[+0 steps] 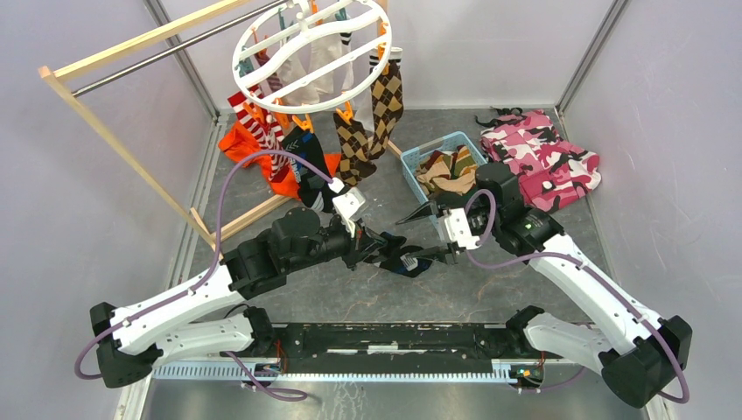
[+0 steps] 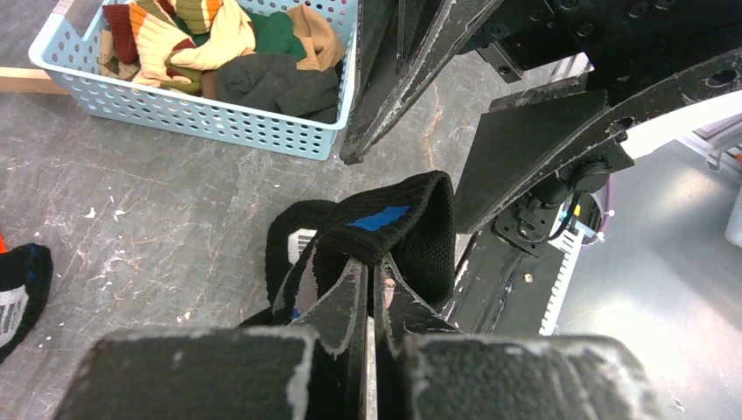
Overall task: Clip the socks to the hanger
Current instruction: Pick up the sock from the bin.
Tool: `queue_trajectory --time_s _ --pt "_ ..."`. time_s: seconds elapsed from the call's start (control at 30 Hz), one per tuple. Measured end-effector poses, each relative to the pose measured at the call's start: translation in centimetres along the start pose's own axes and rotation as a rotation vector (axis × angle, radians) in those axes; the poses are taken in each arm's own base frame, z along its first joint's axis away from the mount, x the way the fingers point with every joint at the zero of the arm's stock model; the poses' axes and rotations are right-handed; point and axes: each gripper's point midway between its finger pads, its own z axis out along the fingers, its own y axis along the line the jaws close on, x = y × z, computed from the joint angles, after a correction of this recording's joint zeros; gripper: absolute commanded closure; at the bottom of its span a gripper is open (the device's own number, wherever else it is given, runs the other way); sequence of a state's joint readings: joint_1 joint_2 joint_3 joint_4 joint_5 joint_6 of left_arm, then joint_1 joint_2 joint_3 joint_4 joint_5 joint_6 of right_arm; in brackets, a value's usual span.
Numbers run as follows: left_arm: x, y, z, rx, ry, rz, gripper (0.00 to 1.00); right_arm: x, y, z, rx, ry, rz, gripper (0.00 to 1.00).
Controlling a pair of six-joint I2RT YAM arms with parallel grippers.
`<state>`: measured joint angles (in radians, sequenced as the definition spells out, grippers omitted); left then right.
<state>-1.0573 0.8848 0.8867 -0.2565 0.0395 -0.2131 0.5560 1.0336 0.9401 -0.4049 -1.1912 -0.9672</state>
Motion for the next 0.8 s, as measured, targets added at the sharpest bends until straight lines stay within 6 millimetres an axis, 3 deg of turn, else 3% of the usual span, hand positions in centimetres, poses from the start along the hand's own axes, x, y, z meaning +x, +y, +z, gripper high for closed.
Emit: queue_trajectory --time_s 0.27,0.6,0.8 --pt "0.2 -0.3 0.1 0.015 0.008 -0.011 0.98 -1.0 -0.4 1.1 0.006 -0.029 0.03 0.6" --pt "0.2 -0.3 0.1 0.017 0.01 -0.011 0.98 -0.7 -0.5 1.3 0.011 -0.023 0.051 0.65" --pt "0.2 -0.3 0.1 0.018 0.01 -0.011 0.98 -0.3 -0.4 1.3 0.012 -0.015 0.056 0.9"
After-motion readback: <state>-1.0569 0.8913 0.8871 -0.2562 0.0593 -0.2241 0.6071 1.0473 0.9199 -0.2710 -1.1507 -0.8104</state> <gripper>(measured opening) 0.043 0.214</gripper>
